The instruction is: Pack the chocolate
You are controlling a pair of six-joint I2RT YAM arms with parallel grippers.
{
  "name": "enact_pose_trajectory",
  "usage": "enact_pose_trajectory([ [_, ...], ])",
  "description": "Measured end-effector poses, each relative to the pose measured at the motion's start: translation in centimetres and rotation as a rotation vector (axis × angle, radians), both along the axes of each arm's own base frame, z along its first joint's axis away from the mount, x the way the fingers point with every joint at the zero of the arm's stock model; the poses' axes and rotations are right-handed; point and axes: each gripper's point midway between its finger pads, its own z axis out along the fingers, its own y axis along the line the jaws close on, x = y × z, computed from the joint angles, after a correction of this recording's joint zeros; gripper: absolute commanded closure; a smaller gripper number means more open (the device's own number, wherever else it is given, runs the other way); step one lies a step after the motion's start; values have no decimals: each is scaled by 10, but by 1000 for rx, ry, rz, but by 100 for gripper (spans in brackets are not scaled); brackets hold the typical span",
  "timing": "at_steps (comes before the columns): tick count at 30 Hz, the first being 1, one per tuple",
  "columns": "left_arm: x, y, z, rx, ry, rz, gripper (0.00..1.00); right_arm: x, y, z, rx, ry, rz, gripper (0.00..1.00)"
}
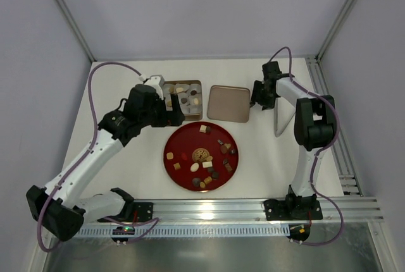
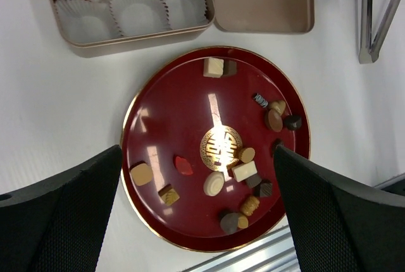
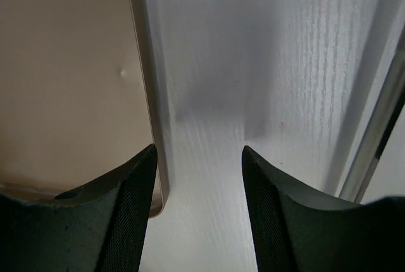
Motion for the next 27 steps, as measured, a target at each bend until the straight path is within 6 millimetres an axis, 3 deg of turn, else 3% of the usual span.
enact_pose_trajectory([
  [4, 13, -21, -10, -25, 57, -38, 1, 2, 6, -3, 9, -4, 6, 43],
  [10, 32, -44, -8, -56, 79, -82, 2, 9, 11, 0, 21, -36, 0, 43],
  [16, 53, -67, -16, -82, 101, -117, 3, 18, 18, 0, 19, -44, 4, 60],
  [25, 76, -95, -46, -106, 171, -156, 7, 25, 25, -14, -9, -26, 13, 69],
  [27, 82, -103, -52, -116, 184, -168, 9, 24, 27, -16, -21, -24, 16, 80],
])
